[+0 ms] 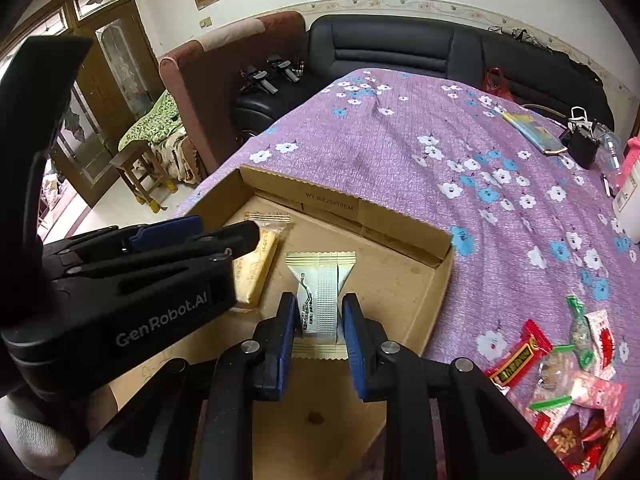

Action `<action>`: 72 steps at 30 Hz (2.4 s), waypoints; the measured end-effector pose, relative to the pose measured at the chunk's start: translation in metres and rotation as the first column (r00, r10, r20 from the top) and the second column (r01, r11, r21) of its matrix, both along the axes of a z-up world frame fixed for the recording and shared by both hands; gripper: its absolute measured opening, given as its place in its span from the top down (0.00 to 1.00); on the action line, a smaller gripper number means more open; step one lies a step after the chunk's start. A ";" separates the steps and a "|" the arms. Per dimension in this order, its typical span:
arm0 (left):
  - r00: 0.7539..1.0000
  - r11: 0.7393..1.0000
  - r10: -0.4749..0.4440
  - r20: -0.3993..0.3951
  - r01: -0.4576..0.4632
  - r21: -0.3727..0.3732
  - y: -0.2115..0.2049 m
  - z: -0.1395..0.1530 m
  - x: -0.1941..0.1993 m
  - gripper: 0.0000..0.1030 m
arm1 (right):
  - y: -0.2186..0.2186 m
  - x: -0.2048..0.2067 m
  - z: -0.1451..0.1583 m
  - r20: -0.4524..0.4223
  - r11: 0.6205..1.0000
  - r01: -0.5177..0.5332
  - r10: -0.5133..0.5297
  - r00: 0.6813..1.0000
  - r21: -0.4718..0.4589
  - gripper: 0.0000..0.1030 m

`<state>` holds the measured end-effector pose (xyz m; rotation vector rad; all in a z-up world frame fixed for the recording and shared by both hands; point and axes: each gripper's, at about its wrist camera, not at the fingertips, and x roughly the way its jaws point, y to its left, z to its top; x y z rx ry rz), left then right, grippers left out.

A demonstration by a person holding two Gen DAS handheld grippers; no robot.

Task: Organize snacks
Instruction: 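Carry both bars to the cardboard tray and open both grippers to drop them, then grasp the red candy bar with the left gripper while the right gripper grasps a small red candy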

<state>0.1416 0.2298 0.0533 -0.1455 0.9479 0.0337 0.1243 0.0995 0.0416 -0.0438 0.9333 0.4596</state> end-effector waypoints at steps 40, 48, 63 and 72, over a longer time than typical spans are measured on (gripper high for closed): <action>0.933 0.940 -0.336 -0.130 0.341 0.023 -0.212 -0.026 -0.089 0.36 | -0.286 -0.104 -0.013 -0.046 0.930 0.354 -0.351 0.935 0.099 0.42; 0.893 0.905 -0.405 -0.195 0.422 0.055 -0.229 -0.041 -0.104 0.63 | -0.258 -0.085 -0.039 -0.123 0.930 0.354 -0.342 0.932 0.095 0.83; 0.826 0.826 -0.564 -0.030 0.562 -0.056 -0.220 0.004 -0.167 0.21 | -0.297 -0.158 -0.032 -0.141 0.945 0.311 -0.296 0.945 0.098 0.71; 0.763 0.759 -0.646 -0.037 0.647 0.081 -0.247 -0.020 -0.167 0.21 | -0.284 -0.118 -0.032 -0.183 0.899 0.402 -0.372 0.910 0.174 0.48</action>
